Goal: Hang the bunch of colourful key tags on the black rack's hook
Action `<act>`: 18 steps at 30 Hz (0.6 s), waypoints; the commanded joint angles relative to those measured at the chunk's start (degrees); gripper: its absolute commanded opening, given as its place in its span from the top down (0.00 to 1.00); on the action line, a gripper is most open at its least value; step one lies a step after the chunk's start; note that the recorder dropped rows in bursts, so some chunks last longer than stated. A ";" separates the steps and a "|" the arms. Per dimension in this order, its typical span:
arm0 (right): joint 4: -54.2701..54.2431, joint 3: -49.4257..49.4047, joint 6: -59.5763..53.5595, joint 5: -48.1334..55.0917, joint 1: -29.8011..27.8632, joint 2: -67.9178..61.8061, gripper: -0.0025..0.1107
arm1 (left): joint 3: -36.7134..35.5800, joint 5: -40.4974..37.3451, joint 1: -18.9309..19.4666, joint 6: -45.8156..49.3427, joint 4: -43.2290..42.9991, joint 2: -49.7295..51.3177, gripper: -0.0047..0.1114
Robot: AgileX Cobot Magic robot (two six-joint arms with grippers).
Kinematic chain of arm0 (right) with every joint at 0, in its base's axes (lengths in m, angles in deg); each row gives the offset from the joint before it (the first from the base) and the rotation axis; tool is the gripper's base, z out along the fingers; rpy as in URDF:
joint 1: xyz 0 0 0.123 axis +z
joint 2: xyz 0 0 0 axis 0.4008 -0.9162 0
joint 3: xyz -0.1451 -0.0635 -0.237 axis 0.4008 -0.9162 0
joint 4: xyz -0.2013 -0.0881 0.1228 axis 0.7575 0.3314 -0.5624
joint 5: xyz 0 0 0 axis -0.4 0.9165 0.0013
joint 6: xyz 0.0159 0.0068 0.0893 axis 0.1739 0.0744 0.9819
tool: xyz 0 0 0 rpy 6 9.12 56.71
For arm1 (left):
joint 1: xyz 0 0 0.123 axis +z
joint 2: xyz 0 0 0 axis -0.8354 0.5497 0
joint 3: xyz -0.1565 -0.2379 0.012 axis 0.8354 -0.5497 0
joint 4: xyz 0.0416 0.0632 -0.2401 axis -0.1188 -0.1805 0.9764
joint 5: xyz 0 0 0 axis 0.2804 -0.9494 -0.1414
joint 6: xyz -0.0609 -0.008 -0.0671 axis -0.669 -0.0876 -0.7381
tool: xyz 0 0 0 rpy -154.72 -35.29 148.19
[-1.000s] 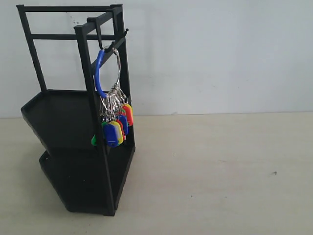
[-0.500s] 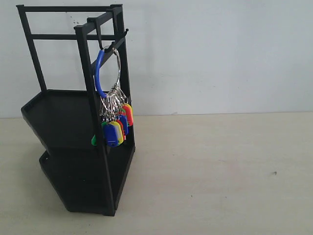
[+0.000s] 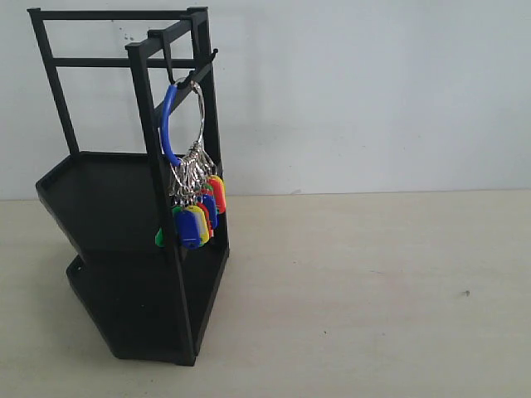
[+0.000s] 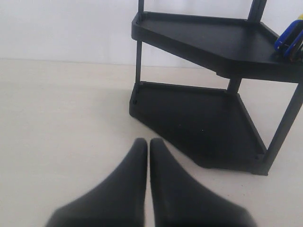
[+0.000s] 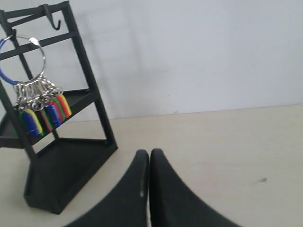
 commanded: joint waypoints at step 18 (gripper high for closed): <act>27.53 -7.67 22.41 -5.16 -0.21 0.26 0.98 | -0.16 0.19 0.10 0.20 -0.28 -0.12 0.92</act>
